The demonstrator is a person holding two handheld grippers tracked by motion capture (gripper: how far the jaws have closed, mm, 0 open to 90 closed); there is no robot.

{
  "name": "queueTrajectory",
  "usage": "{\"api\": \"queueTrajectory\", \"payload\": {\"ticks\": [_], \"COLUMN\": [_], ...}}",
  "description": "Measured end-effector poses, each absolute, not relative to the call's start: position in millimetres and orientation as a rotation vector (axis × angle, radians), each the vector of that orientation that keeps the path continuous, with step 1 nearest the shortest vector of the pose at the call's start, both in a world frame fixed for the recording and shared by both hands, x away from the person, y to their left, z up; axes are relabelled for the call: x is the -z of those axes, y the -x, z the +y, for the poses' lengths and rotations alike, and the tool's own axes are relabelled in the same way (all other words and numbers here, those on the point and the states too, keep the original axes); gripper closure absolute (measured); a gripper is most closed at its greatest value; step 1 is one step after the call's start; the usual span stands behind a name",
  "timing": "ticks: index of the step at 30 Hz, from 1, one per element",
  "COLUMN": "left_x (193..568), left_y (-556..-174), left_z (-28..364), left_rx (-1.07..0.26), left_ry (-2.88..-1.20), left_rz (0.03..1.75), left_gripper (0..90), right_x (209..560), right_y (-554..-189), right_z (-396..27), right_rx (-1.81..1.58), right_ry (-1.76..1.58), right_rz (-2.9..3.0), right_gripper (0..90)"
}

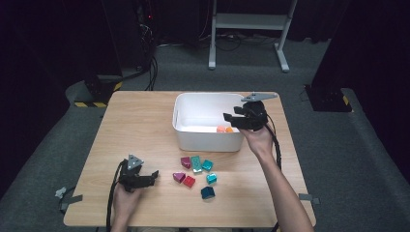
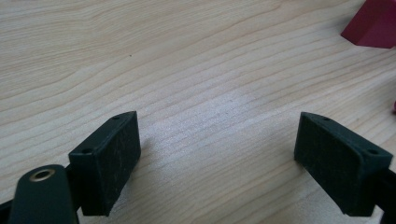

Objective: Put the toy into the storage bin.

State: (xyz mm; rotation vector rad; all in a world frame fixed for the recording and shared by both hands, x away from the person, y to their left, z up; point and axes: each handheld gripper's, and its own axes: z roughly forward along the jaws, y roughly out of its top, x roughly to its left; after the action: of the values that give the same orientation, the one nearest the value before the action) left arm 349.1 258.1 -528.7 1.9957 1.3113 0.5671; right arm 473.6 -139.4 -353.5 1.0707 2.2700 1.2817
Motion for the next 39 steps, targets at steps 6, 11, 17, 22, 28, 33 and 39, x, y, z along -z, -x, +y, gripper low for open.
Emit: {"api": "queueTrajectory", "payload": {"ticks": [6,11,17,22,28,33,39], "left_x": [529,529,529,529,529,529,529], "left_y": [-349,-349,-349,-349,-349,-349,-349], "left_z": [258,258,258,258,258,258,258], "left_rx": [-0.567,-0.567,-0.567,-0.567,-0.567,-0.568,-0.568], "left_ry": [-1.996,-1.996,-1.997,-1.997,-1.995,-1.996,-1.996], "left_rz": [1.311,1.311,1.311,1.311,1.311,1.311,1.311], "left_gripper": [14.7,14.7,14.7,14.7,14.7,14.7,14.7], "right_x": [353,353,351,353,356,358,361], "right_y": [-469,-466,-461,-454,-443,-434,-424], "right_z": [-144,-146,-147,-149,-152,-154,-155], "right_rx": [-1.296,-1.297,-1.306,-1.327,-1.365,-1.38,-1.393], "right_ry": [-1.071,-1.065,-1.046,-1.026,-1.012,-0.993,-0.971], "right_rz": [2.255,2.253,2.249,2.236,2.229,2.226,2.205], "right_gripper": [46.3,46.4,46.4,46.2,46.3,46.6,47.2]}}
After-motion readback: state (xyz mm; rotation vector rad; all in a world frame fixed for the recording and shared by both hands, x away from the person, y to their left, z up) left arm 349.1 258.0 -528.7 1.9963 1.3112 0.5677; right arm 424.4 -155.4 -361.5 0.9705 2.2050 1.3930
